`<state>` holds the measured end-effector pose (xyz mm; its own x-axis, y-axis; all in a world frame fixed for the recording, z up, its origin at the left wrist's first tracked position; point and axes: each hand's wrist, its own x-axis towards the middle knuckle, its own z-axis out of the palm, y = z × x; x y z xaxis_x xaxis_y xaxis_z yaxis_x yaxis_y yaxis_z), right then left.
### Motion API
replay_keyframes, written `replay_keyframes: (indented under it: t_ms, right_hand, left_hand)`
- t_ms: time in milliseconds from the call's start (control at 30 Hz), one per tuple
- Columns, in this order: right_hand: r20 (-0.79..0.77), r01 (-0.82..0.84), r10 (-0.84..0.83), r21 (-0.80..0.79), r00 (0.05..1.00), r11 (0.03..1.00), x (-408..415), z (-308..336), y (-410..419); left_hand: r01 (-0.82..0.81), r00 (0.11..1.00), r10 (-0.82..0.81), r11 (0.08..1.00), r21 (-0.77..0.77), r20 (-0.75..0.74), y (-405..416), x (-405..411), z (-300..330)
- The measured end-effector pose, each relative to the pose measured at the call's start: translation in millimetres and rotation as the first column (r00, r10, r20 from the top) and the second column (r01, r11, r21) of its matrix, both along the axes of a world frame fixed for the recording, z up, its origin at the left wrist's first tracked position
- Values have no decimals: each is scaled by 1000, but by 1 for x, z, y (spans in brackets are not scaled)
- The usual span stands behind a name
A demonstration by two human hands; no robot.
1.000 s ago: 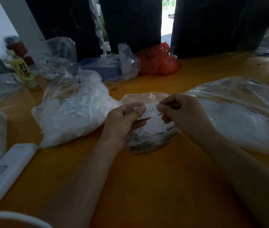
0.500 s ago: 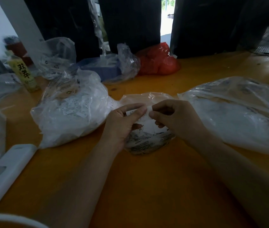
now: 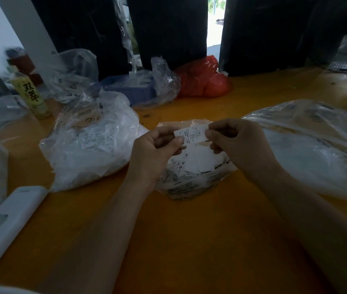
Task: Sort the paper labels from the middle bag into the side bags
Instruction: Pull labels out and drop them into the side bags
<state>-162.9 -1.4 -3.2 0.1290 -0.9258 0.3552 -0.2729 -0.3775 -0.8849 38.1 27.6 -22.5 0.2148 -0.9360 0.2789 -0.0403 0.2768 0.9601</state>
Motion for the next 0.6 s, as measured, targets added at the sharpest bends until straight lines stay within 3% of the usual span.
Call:
replay_keyframes:
  t_ms: [100, 167, 233, 300, 333, 367, 467, 600]
  right_hand:
    - [-80, 37, -38, -17, 996, 999, -2, 3, 3]
    - [-331, 143, -195, -174, 923, 974, -7, 9, 0]
    - [-634, 191, -368, -331, 680, 924, -18, 14, -6]
    - [-784, 227, -416, -349, 461, 909, -32, 17, -10]
    - [-821, 250, -416, -340, 392, 907, -39, 19, -10]
    - [-849, 275, -399, -315, 346, 909, -44, 20, -8]
    - [-904, 329, -325, -229, 276, 916, -50, 23, -6]
    - [-945, 456, -171, -26, 279, 890, -57, 26, -15]
  left_hand:
    - [-141, 989, 142, 990, -23, 45, 1, 5, 5]
    - [-375, 898, 405, 909, -184, 170, 2, 20, 14]
    - [-579, 666, 702, 700, -418, 253, 6, 43, 27]
    - [-671, 458, 861, 499, -549, 222, 12, 67, 38]
    - [-696, 390, 892, 449, -560, 231, 15, 79, 40]
    - [-717, 340, 896, 443, -538, 286, 16, 88, 40]
    - [-738, 249, 760, 550, -391, 600, 16, 104, 31]
    - [-690, 316, 651, 657, -303, 691, 13, 104, 24]
